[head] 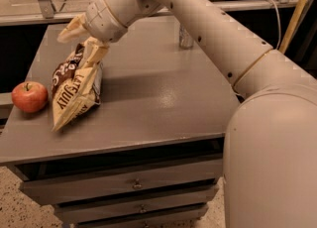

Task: Move brown chip bag near apple

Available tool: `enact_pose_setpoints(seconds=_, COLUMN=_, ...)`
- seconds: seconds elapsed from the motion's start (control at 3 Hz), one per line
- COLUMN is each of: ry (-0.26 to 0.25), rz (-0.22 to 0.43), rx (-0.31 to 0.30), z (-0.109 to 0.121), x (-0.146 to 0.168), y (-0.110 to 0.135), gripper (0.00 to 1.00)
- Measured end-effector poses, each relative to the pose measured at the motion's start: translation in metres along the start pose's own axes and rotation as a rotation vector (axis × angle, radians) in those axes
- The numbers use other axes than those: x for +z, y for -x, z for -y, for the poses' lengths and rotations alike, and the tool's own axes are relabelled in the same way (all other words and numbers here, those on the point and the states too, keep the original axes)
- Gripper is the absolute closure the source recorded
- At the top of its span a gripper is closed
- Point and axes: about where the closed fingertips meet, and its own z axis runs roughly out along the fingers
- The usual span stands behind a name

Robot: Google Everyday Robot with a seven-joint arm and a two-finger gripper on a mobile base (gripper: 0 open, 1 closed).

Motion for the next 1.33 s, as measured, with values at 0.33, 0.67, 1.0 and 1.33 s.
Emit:
enact_pose_setpoints(seconds=0.33, ry=-0.01, rz=-0.02, rx=0.006, z=0.003, x=-0.008, y=0.001, gripper=0.0)
enact_pose_setpoints(seconds=0.67, ry=-0.003, rz=-0.086, rx=0.018, z=0.012, x=-0.023, y=0.003, gripper=0.0)
enact_pose_setpoints(seconds=1.0, ry=-0.006, rz=-0.169, rx=0.027, z=0.031, x=-0.045, y=0.007, gripper=0.0)
enact_pose_setpoints(seconds=1.33, ry=-0.038, rz=-0.226, rx=0.031, z=0.056, x=-0.07, y=0.015, gripper=0.0)
